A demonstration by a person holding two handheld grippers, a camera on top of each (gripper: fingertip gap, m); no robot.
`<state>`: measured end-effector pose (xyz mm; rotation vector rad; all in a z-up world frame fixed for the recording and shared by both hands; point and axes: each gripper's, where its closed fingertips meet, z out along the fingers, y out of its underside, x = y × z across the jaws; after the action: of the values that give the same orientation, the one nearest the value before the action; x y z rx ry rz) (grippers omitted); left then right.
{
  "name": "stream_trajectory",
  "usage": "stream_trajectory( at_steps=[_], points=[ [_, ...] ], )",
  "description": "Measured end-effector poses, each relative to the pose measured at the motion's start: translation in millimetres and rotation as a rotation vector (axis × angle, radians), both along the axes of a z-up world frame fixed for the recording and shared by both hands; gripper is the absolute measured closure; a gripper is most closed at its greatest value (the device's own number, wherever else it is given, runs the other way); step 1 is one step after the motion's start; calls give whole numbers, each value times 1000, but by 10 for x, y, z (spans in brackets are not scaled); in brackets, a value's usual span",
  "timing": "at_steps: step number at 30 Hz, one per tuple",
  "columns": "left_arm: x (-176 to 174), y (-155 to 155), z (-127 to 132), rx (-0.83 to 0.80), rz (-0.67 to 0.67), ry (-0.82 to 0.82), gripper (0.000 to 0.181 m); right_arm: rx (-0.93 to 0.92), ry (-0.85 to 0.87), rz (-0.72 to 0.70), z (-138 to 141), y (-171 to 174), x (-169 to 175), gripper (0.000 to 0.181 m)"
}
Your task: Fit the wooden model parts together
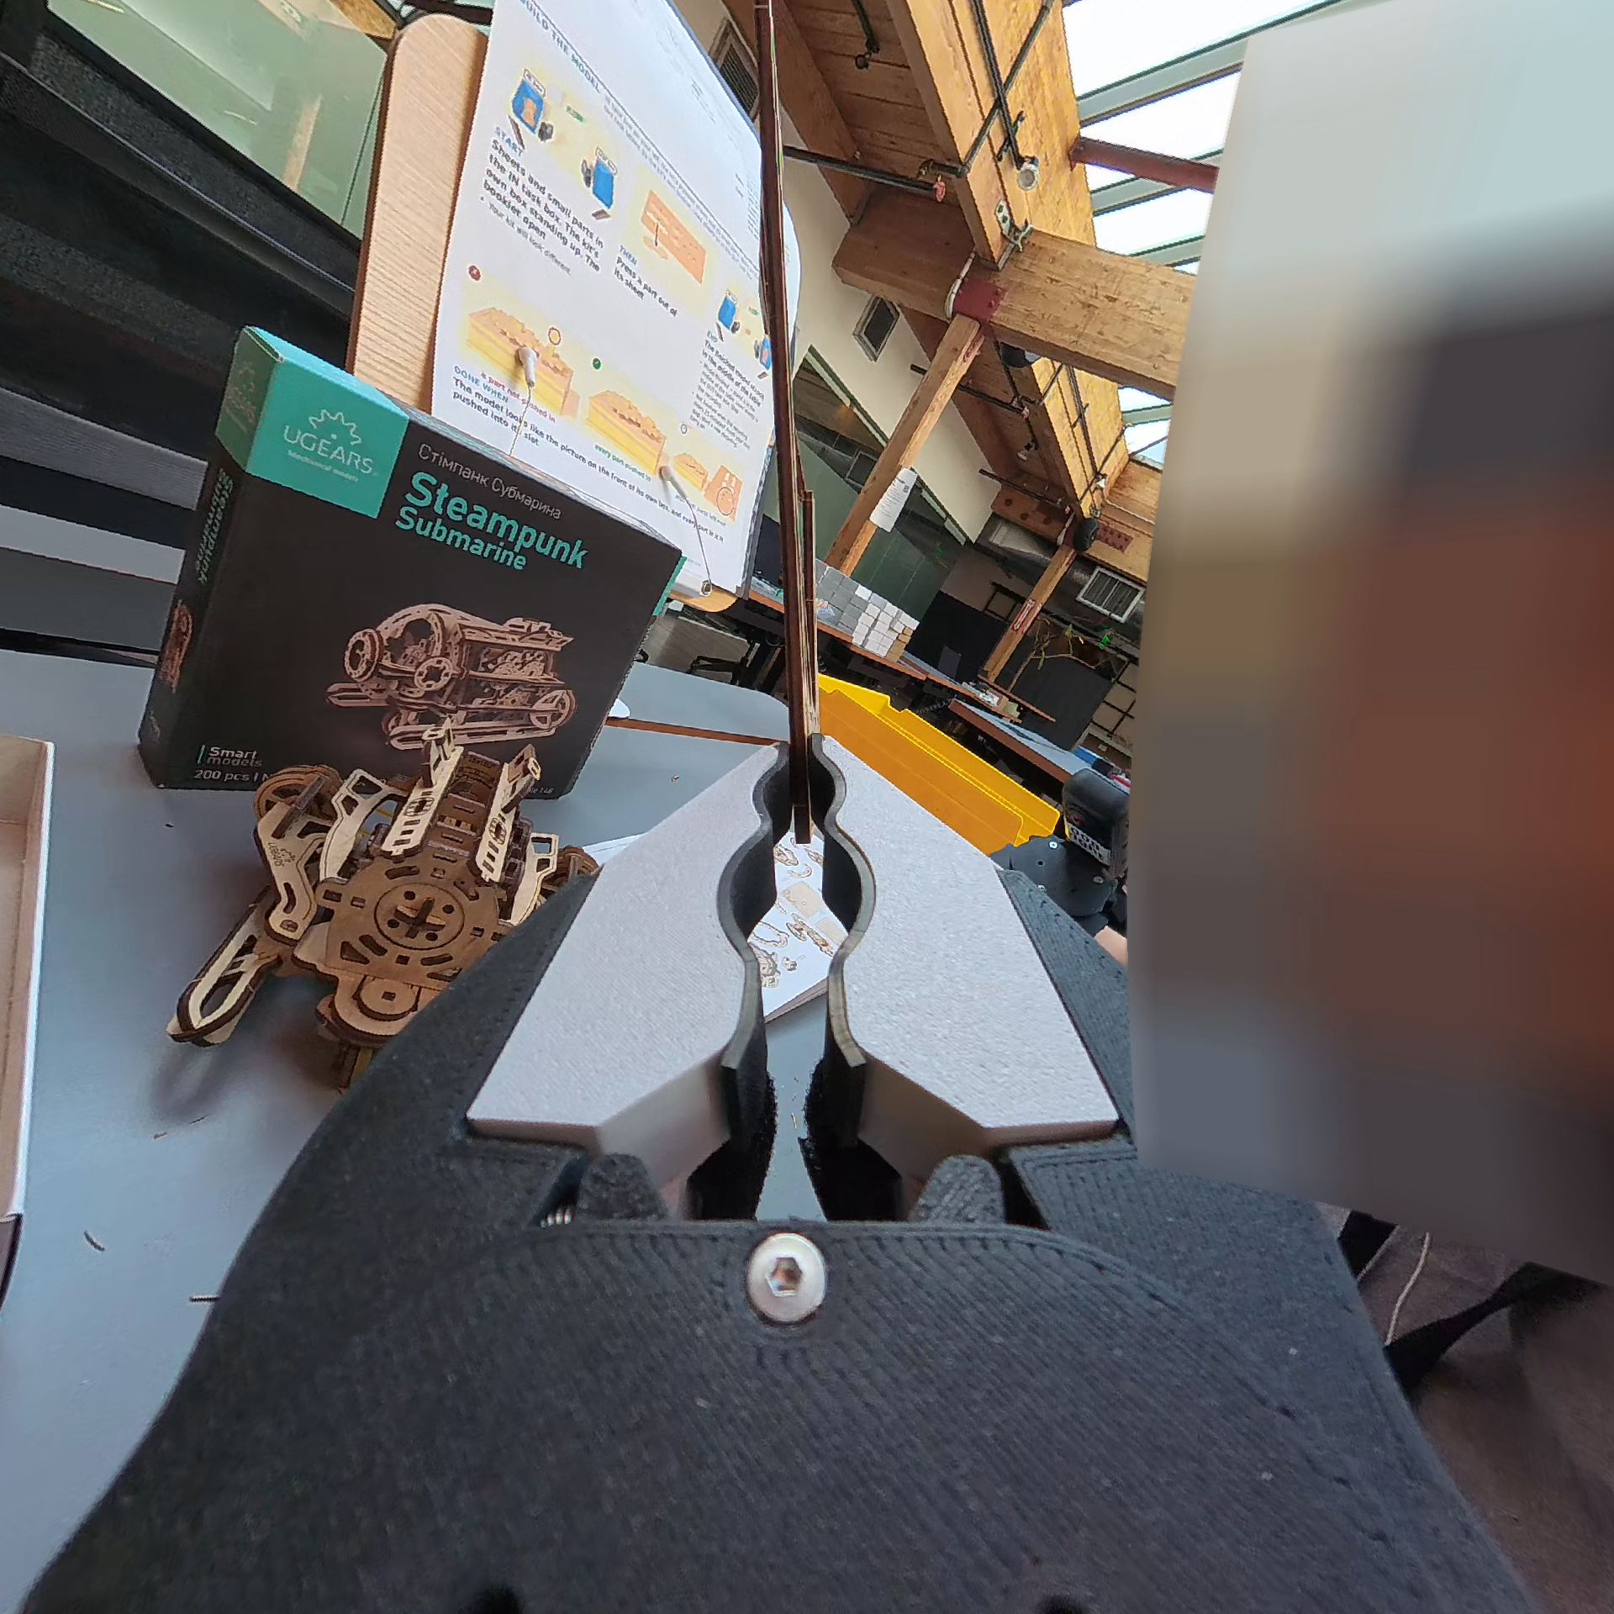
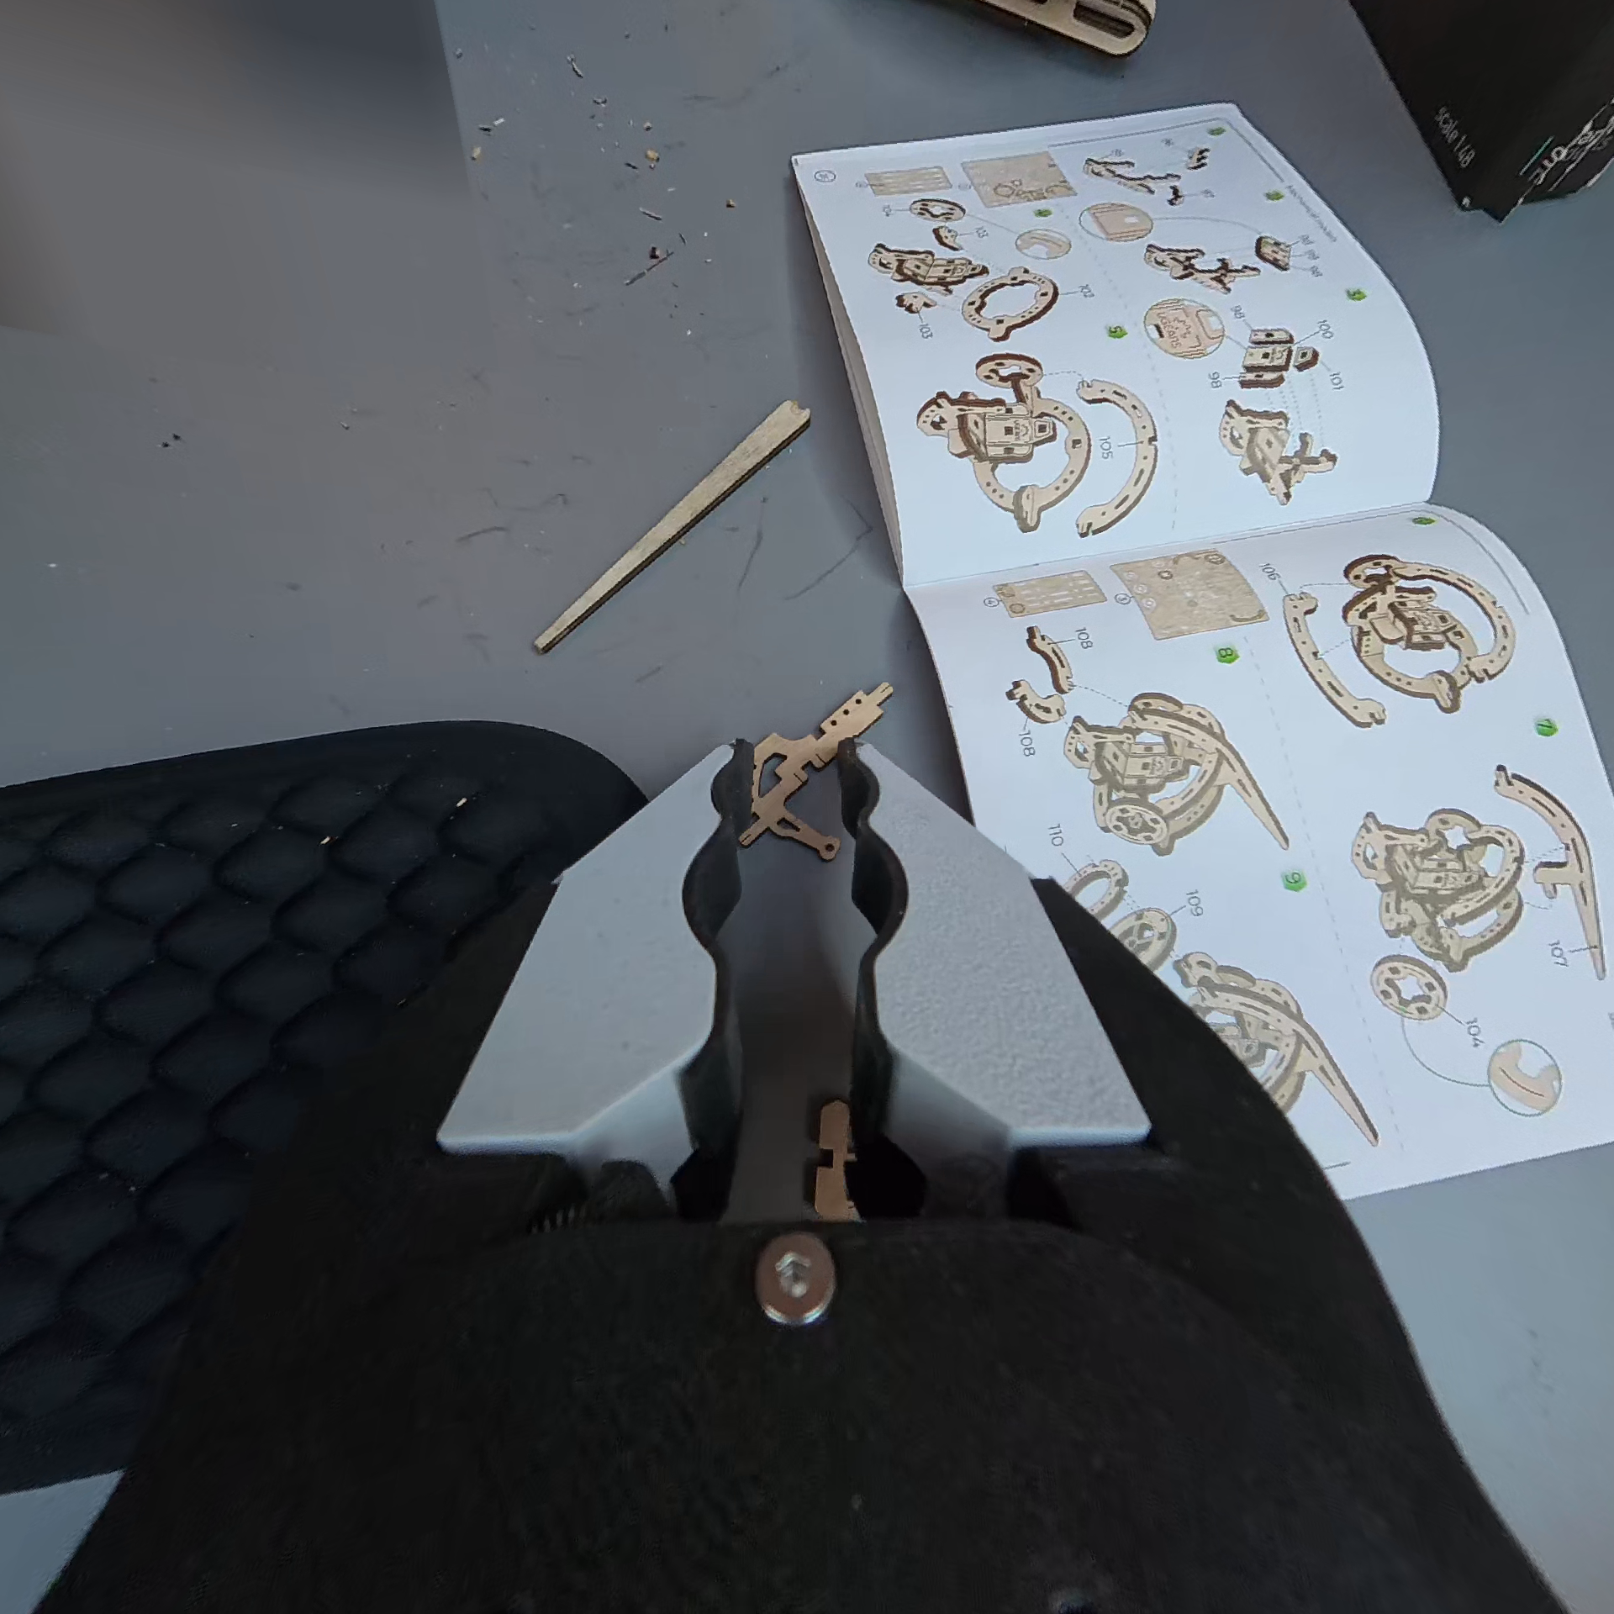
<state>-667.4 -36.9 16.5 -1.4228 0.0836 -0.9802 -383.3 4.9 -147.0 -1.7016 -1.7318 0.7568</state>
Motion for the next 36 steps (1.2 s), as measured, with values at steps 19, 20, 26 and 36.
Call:
stream_trajectory(
  at_steps=[19, 20, 26, 36],
  points=[
    [-34, 49, -74, -46, 20, -5, 181, 11, 251, -1, 482, 47, -45, 155],
    [-48, 63, -97, -60, 28, -6, 181, 29, 273, -30, 525, 102, -42, 154],
    [-121, 25, -52, -65, 49, -65, 181, 178, 363, -118, 671, 285, -70, 154],
    [99, -461, 158, -13, -76, -231, 181, -170, 685, -1, 1873, -606, -1320, 139]
  ],
)
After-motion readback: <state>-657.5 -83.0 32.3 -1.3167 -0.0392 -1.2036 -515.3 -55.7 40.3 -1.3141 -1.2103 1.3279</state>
